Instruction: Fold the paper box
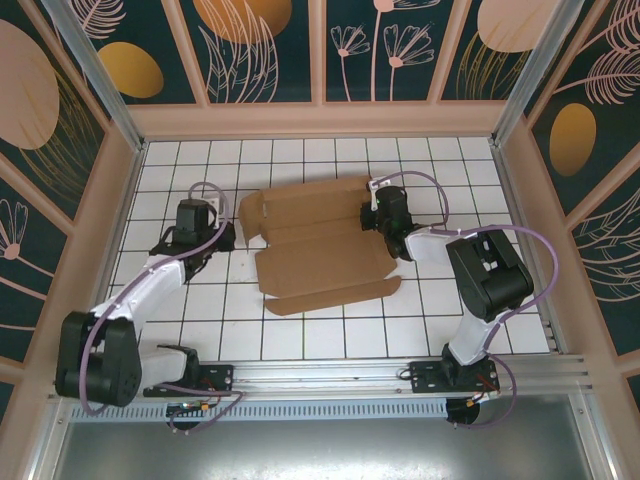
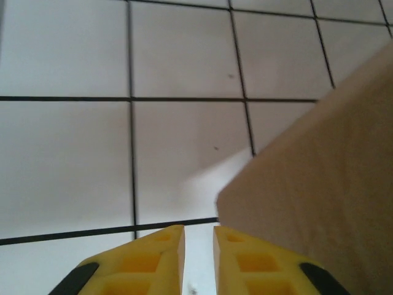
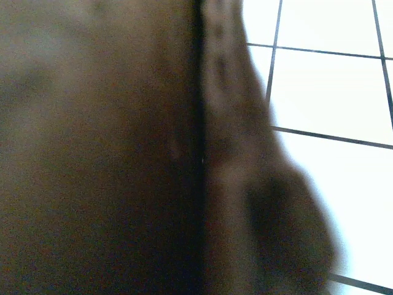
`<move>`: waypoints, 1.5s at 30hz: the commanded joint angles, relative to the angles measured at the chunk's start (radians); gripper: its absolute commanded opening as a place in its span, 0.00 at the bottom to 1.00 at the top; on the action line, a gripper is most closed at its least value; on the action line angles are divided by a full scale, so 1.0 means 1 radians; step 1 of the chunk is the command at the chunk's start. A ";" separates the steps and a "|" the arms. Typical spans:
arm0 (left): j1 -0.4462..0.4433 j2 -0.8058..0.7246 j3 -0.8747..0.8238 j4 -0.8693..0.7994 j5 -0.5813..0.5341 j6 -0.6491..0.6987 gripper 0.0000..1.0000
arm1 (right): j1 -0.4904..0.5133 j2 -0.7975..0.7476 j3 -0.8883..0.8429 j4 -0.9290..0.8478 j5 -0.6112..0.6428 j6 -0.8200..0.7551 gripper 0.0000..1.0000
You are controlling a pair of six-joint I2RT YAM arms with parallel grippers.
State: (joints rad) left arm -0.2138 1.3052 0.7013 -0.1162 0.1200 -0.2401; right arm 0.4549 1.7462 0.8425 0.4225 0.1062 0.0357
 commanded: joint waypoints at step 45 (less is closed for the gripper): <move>-0.119 0.314 0.240 0.219 -0.138 0.028 0.34 | 0.030 0.000 -0.004 -0.070 -0.026 0.003 0.00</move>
State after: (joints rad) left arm -0.3309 1.5944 0.9150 0.0586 0.0658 -0.2035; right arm 0.4637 1.7535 0.8631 0.4004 0.0994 0.0349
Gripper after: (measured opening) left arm 0.363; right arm 0.098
